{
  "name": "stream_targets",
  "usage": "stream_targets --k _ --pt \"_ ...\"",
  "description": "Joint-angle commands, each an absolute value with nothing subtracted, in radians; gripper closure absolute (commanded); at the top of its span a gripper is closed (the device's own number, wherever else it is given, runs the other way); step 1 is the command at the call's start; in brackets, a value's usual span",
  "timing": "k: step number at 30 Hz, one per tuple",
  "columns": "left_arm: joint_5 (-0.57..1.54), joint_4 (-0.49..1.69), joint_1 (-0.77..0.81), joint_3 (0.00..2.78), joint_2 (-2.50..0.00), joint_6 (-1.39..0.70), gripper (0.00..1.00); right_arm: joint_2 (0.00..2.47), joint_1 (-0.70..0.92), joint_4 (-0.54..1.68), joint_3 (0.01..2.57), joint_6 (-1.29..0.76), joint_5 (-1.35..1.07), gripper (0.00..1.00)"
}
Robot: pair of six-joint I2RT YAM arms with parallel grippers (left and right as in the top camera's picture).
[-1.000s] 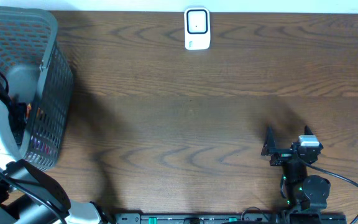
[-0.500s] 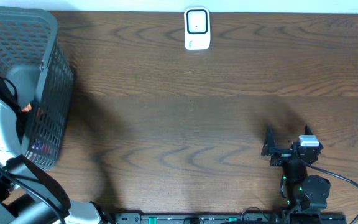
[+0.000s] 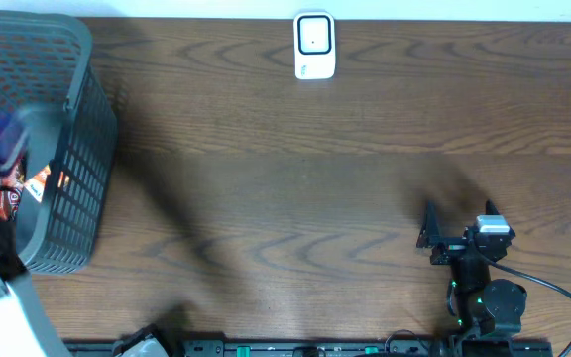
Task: Scan the item barcode
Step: 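Lift the purple pack out and carry it toward the white scanner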
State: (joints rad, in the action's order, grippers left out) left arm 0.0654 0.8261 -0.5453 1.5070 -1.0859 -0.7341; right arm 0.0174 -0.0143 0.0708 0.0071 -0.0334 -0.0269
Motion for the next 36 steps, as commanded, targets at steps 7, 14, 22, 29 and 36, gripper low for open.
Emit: stream_targets --k 7,14,22,29,36 --pt "0.269 0.763 -0.049 1.513 -0.997 -0.259 0.93 0.014 -0.019 0.075 0.006 -0.04 -0.028 0.01" --pt "-0.045 0.838 0.333 1.496 -1.145 -0.211 0.93 0.014 -0.019 0.075 0.006 -0.04 -0.028 0.01" --pt "-0.539 0.836 0.569 1.496 -1.517 -0.222 0.93 0.014 -0.019 0.075 0.006 -0.04 -0.028 0.01" --pt "-0.613 0.802 0.638 1.496 -1.837 -0.375 0.93 0.014 -0.019 0.075 0.006 -0.04 -0.028 0.01" --pt "-0.605 0.799 0.733 1.501 -1.928 -0.436 0.3 0.014 -0.019 0.075 0.006 -0.04 -0.028 0.01"
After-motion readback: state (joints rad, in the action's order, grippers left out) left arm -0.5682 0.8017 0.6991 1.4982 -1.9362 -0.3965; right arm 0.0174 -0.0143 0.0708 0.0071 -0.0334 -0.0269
